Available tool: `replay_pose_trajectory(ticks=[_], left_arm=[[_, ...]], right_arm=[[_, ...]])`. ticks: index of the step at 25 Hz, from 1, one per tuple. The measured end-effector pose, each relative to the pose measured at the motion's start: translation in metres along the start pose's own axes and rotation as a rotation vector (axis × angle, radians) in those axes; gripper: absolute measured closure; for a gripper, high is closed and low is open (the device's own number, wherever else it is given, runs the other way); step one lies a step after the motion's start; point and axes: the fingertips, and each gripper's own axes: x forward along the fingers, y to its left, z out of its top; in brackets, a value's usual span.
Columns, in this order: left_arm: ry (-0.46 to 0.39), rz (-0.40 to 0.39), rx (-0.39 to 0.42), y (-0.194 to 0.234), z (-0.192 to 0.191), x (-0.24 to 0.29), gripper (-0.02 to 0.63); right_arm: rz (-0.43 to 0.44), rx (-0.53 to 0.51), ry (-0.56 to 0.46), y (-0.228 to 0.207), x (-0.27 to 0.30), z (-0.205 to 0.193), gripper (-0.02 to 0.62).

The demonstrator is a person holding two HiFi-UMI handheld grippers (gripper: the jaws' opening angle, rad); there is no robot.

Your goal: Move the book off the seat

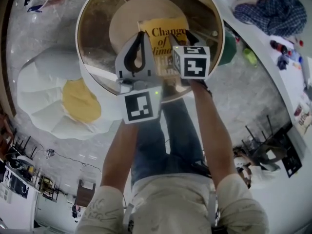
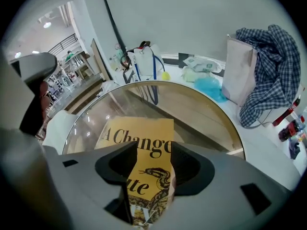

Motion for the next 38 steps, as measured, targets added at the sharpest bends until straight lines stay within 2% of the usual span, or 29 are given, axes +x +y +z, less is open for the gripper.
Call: replay_pose_trajectory(ticks=[9,17,19,24,30,35,38], left_arm=[[-0.003,-0.006,0.009,-0.004,-0.002,-0.002,0.604],[-0.019,-0.004,0.027,-0.004,0.020,-0.018,0.604],[-0.034,0.002,0.033,-0.004,0.030,-0.023,0.604],[-0.066,0.024,0.043,-0.005,0.062,-0.037,0.604],[-0.090,0.055,0.029,-0.011,0.111,-0.065,0.604],[-0.146,0.058,0.048,-0.027,0.167,-0.094,0.604],[-0.188,0.042,0.049,-0.042,0.203,-0.113,0.604]], right_arm=[[-0.013,0.039,-0.010,-0.003,0.000,-0.003,0.377],[0.008,0.047,-0.033,0.008,-0.025,0.006,0.379],[0.012,0.046,-0.063,0.012,-0.040,0.014,0.419],[0.017,0.029,-0.180,0.022,-0.091,0.045,0.496],[0.011,0.014,-0.372,0.030,-0.175,0.090,0.571],[-0.041,-0.062,-0.587,0.037,-0.266,0.133,0.583],[-0.039,-0.101,-0.687,0.042,-0.317,0.150,0.584]])
